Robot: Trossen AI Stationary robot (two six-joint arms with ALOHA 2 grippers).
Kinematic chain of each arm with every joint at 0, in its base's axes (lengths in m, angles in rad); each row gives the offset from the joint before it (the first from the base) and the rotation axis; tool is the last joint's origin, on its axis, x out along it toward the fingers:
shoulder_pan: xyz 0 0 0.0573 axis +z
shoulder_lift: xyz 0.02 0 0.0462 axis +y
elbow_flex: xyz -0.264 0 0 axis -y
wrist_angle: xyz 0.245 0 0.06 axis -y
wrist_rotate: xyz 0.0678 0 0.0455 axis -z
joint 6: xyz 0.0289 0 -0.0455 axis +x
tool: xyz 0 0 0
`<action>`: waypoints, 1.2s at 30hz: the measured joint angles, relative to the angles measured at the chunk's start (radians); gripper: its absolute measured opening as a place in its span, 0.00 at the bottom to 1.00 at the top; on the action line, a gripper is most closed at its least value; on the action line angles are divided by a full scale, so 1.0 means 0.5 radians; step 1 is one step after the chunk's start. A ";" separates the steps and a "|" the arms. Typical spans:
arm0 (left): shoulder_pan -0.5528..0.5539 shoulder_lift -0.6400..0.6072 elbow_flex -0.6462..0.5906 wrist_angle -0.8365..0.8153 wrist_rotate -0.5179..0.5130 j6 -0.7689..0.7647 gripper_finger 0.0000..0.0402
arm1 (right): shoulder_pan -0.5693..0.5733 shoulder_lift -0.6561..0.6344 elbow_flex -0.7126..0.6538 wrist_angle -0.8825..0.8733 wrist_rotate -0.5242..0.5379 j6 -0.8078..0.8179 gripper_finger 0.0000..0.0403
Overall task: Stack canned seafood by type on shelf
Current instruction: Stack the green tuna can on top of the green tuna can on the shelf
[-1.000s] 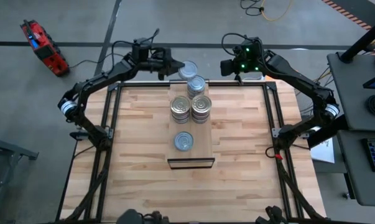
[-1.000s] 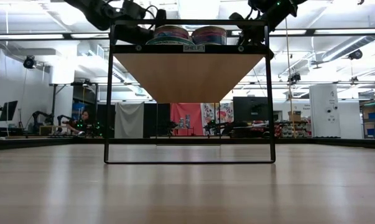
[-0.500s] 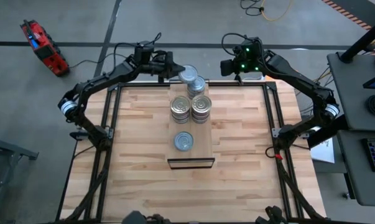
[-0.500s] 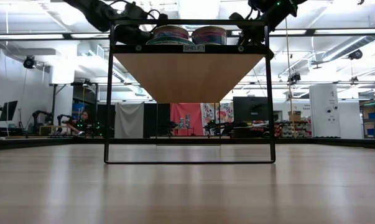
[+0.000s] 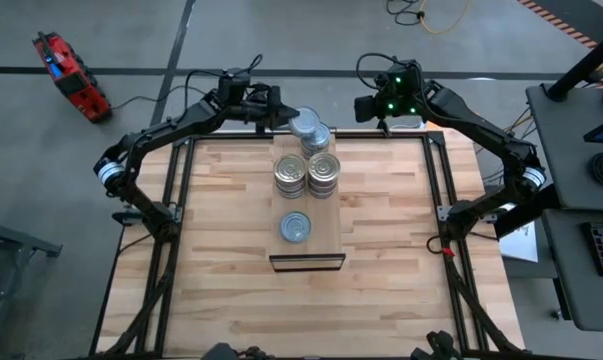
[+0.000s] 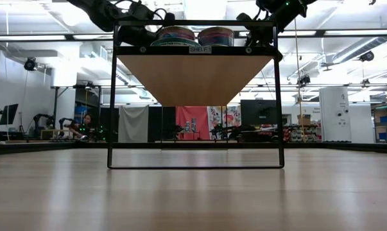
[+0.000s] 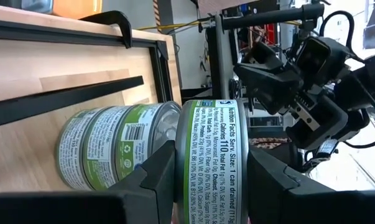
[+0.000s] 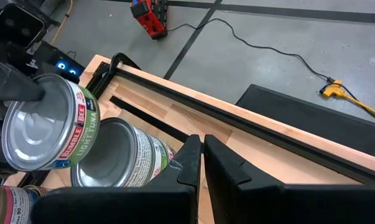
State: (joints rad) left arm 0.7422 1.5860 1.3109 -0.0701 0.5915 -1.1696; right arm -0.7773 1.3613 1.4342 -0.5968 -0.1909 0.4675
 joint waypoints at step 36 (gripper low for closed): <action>-0.062 0.054 0.006 -0.030 0.001 0.020 0.53 | 0.000 0.000 0.000 0.003 0.014 -0.014 0.03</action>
State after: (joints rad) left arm 0.7112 1.6131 1.3137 -0.0853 0.5921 -1.1595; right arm -0.7773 1.3613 1.4342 -0.5953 -0.1837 0.4606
